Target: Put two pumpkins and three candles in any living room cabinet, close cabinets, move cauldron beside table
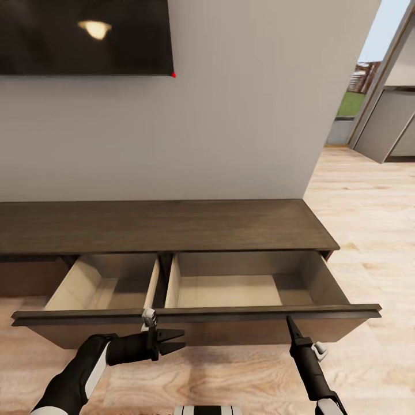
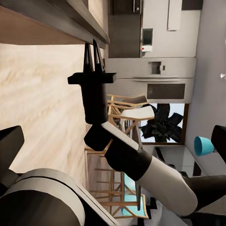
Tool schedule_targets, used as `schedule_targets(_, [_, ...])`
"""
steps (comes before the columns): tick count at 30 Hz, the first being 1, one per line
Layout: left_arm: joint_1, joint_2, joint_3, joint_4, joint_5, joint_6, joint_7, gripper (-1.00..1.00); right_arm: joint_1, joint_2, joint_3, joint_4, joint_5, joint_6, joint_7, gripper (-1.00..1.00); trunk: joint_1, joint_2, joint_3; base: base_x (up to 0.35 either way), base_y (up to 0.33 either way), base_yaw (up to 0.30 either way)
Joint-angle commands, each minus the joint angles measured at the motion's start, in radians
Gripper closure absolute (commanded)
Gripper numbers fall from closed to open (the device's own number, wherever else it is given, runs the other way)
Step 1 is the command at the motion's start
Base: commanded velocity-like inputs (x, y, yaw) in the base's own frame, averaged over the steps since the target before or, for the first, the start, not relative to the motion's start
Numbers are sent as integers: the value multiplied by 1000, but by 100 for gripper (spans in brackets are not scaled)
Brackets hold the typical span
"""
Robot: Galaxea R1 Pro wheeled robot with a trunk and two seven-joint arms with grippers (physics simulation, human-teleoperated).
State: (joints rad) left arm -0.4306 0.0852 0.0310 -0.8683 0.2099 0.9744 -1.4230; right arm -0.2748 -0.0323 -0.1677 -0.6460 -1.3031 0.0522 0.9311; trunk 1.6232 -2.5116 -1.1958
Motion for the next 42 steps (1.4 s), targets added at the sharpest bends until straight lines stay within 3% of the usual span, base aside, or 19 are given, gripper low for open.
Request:
schedule_targets(1, [0, 0, 0, 0, 2, 10, -2, -100, 0, 0, 8, 2, 1, 6, 5, 100, 0, 0, -1, -31, 0, 0])
schedule_targets(42, [0, 1, 0, 0, 2, 10, -2, -100, 0, 0, 8, 0, 1, 7, 5, 100, 0, 0, -1, -54, 0, 0])
